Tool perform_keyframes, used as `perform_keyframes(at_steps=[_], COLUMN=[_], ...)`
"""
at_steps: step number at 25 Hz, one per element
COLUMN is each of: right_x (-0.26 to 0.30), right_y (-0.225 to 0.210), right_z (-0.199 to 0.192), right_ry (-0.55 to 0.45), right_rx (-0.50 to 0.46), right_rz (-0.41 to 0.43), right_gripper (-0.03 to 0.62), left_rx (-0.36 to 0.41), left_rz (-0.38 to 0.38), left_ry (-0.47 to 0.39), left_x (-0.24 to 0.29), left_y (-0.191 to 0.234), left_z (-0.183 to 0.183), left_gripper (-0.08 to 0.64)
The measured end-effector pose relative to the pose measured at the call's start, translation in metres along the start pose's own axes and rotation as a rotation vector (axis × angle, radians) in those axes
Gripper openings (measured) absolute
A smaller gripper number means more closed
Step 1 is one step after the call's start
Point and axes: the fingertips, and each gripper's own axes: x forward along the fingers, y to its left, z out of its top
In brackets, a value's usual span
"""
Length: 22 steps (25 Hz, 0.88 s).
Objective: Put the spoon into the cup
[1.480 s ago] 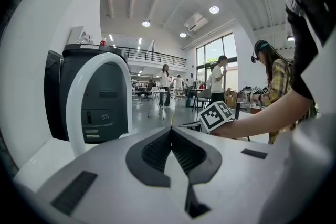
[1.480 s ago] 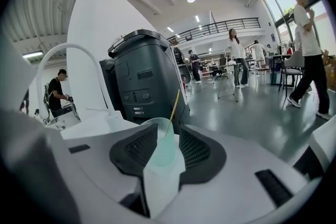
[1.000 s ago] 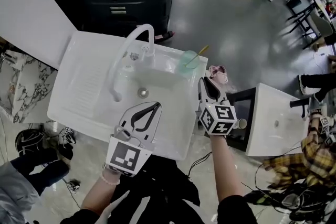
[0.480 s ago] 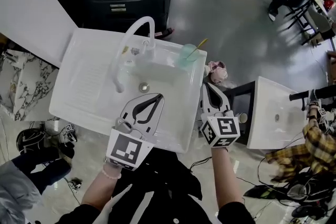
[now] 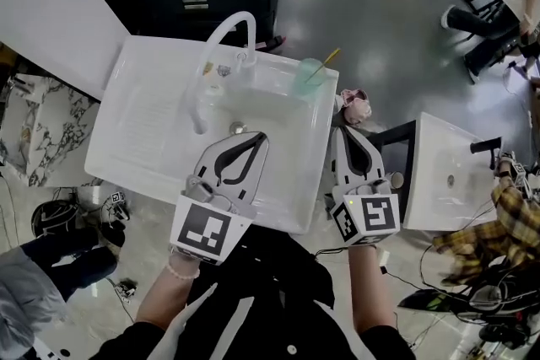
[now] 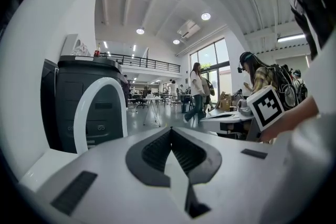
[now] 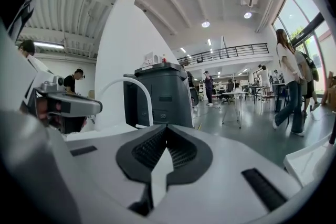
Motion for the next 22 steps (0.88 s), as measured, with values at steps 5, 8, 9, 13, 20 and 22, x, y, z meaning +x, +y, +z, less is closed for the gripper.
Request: perform_keyframes(at_steps=[5, 8, 9, 13, 20, 22], right_x=[-0.005, -0.008, -0.009, -0.012, -0.016, -0.017], right_y=[0.009, 0.008, 0.009, 0.012, 0.016, 0.017], right_z=[0.015, 0.018, 0.019, 0.021, 0.021, 0.021], right_ry=[-0.036, -0.048, -0.049, -0.054, -0.049, -0.046], right_rx=[0.003, 0.001, 0.0, -0.001, -0.002, -0.004], right_rz=[0.008, 0.0, -0.001, 0.001, 0.0, 0.0], right_gripper=[0.002, 0.002, 0.002, 0.002, 0.002, 0.002], left_rx=[0.007, 0.01, 0.011, 0.012, -0.003, -0.004], left_rz=[0.014, 0.016, 0.015, 0.01, 0.006, 0.004], left_ry=[-0.017, -0.025, -0.027, -0.03, -0.027, -0.028], left_x=[-0.003, -0.003, -0.003, -0.003, -0.002, -0.002], left_y=[0.003, 0.003, 0.002, 0.002, 0.001, 0.001], left_z=[0.008, 0.01, 0.011, 0.01, 0.007, 0.008], left_gripper=[-0.002, -0.002, -0.002, -0.002, -0.002, -0.002])
